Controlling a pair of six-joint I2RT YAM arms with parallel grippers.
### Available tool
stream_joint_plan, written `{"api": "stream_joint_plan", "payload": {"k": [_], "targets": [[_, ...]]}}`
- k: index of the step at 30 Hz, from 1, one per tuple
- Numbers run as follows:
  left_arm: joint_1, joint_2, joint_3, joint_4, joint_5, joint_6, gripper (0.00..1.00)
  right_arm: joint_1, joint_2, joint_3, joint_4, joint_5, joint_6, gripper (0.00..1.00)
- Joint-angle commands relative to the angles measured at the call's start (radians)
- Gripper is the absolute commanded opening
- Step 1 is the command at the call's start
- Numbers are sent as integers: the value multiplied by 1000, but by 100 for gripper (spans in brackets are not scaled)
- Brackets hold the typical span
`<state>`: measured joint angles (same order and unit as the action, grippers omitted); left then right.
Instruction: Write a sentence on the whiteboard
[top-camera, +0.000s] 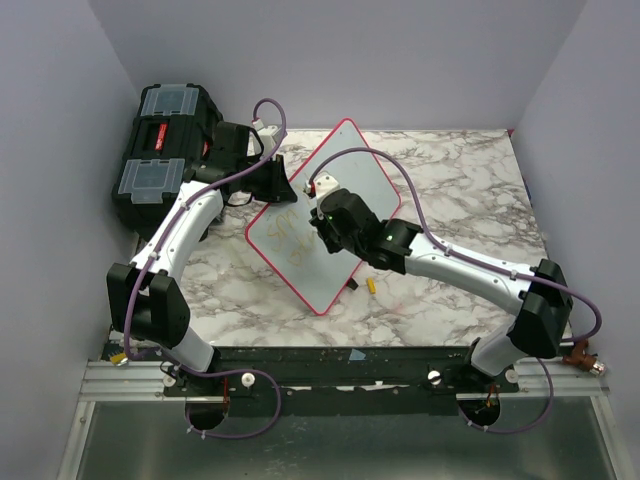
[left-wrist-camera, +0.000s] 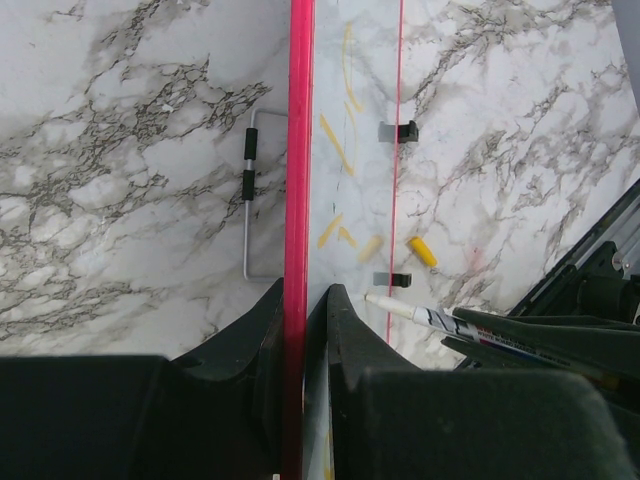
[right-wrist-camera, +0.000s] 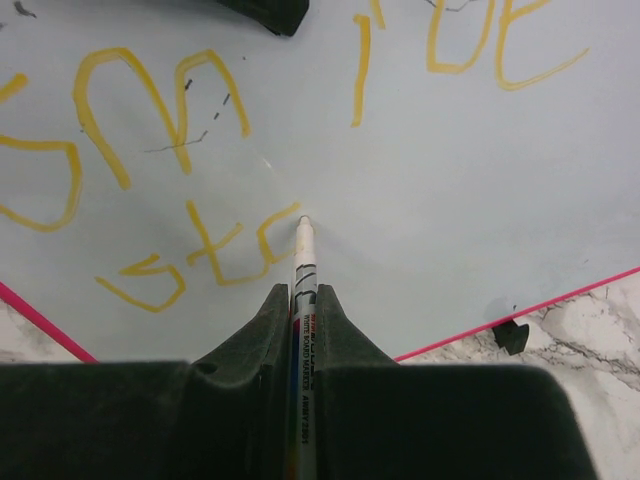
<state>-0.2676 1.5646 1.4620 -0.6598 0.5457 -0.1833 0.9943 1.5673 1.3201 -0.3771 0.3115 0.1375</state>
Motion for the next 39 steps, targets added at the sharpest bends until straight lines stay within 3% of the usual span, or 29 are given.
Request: {"api": "stream_joint_plan", "payload": {"k": [1,39], "targets": [[-18,-7,-18,-26,-82,85,0,5,14,15,132,-101,17,1],[-18,-36,-23,-38,-91,86,0,5,-19,-145,43,27,95,1]]}}
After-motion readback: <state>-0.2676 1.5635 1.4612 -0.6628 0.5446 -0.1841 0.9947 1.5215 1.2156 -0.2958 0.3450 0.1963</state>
